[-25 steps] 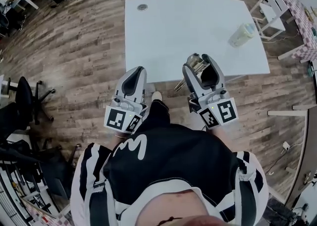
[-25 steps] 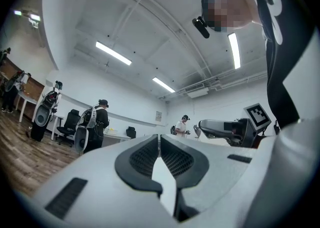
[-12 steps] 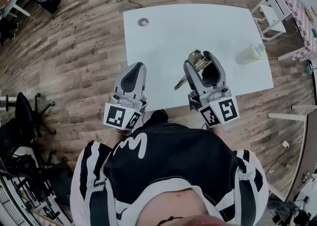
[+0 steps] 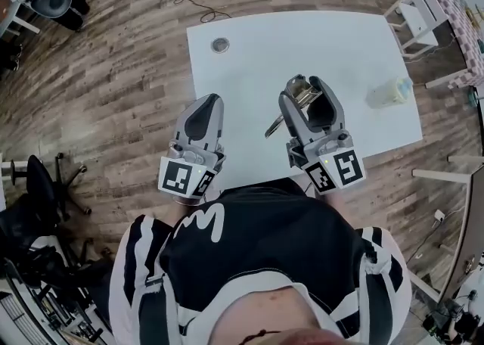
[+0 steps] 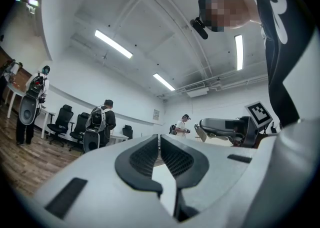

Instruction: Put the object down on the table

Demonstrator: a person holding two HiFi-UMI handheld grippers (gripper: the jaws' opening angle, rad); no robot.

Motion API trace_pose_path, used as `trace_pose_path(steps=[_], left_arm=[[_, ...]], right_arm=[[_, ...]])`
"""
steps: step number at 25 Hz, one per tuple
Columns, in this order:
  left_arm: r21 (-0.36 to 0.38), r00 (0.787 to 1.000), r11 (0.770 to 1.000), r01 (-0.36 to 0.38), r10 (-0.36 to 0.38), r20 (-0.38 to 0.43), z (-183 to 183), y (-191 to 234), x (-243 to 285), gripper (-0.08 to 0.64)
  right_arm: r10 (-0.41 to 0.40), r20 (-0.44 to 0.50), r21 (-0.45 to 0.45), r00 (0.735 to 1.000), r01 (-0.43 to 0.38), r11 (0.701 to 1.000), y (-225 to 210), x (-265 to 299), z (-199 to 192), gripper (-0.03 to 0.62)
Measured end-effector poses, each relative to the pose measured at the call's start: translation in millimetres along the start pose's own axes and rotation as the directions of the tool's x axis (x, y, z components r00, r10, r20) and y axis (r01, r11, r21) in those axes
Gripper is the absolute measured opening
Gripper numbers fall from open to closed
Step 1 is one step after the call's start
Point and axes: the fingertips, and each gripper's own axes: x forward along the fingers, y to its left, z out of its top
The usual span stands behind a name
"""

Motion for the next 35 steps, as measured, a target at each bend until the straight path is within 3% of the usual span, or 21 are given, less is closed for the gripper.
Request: trace_pose_path(steps=[19, 35], left_arm=[[-0.005, 0.991, 0.991, -0.130, 0.130, -0.002, -4, 5, 3, 0.018], [0.003, 0.976, 0.978, -0.207, 0.207, -0.064, -23, 19, -17, 0.018]], right_arm=[[0.083, -0.078, -0.030, 0.994, -0.085, 0.996, -30, 31, -2, 0.310], [0.129, -0.253, -0.078, 0.959, -0.153, 0.985, -28, 74, -88, 0.310]])
